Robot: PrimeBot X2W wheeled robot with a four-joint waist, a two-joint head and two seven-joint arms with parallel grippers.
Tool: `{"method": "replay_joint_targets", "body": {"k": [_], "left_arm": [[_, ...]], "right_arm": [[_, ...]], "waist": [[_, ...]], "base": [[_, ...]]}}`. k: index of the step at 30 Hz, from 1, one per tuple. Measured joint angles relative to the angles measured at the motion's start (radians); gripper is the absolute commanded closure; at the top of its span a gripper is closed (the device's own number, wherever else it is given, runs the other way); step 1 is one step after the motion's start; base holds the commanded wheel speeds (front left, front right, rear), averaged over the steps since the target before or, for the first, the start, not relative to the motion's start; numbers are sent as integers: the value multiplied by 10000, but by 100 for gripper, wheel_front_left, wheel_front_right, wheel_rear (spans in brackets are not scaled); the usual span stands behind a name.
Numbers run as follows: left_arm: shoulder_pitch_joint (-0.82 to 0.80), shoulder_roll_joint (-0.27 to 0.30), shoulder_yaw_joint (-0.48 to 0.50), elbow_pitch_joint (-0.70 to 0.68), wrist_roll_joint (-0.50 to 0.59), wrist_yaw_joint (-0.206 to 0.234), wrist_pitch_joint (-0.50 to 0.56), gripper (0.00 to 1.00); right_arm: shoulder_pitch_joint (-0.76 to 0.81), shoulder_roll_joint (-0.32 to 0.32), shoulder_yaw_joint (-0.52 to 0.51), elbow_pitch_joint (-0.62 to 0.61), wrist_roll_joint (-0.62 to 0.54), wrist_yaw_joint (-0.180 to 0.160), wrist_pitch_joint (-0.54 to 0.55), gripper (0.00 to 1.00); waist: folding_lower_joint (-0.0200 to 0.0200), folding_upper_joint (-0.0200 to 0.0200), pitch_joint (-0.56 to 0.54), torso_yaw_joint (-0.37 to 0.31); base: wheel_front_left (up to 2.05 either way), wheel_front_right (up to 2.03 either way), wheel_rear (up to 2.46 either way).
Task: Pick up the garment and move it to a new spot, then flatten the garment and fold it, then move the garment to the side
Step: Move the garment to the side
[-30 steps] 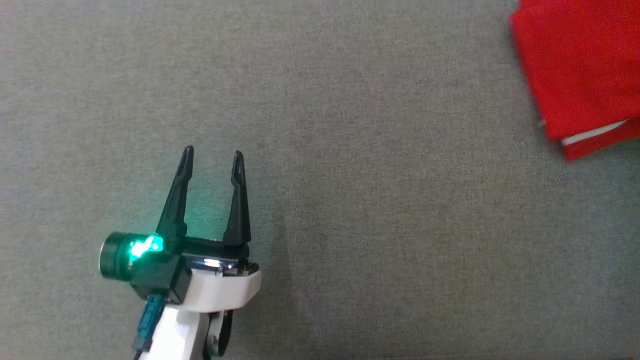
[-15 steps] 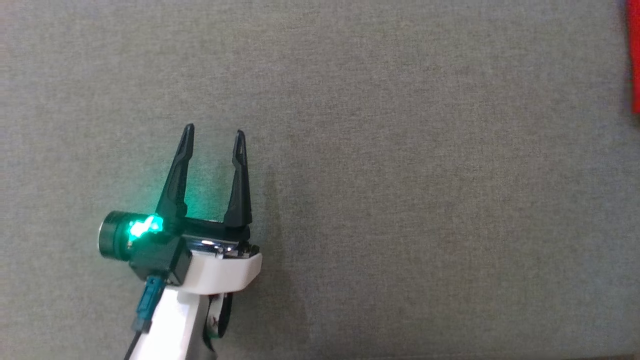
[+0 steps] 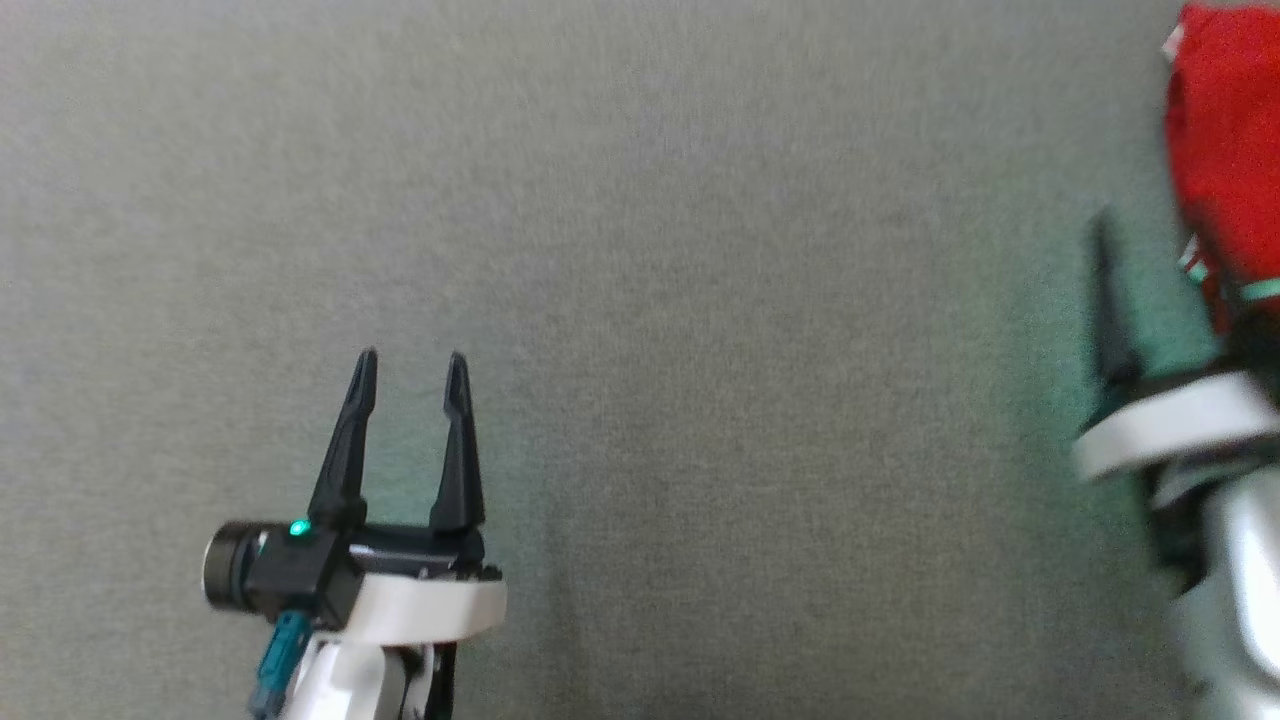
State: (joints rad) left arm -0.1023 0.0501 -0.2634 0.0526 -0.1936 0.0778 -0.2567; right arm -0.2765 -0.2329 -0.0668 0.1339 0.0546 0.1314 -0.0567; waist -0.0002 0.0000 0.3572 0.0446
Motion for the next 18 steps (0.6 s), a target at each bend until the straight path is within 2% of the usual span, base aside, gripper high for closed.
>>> {"method": "replay_joint_targets", "body": {"k": [4, 9, 14, 18], "left_arm": [[427, 0, 146, 29, -25, 8, 0, 0], [1163, 2, 374, 23, -111, 33, 0, 0], [2197, 15, 499, 58, -109, 69, 2, 0], [2577, 21, 608, 56, -107, 0, 2, 0]], "right_arm": [[481, 610, 972, 1505, 610, 0, -1354, 0], [1115, 1260, 2010, 2408, 1367, 0, -1916, 0], [2257, 1536, 2123, 1243, 1524, 0, -1942, 0], [3227, 1645, 2150, 617, 767, 0, -1942, 0]], "waist": [[-1, 0, -799, 84], [-2, 0, -1830, 169], [-1, 0, -2975, 203], [0, 0, -3541, 208]], "base": [[0, 0, 0], [0, 0, 0], [0, 0, 0], [0, 0, 0]]}}
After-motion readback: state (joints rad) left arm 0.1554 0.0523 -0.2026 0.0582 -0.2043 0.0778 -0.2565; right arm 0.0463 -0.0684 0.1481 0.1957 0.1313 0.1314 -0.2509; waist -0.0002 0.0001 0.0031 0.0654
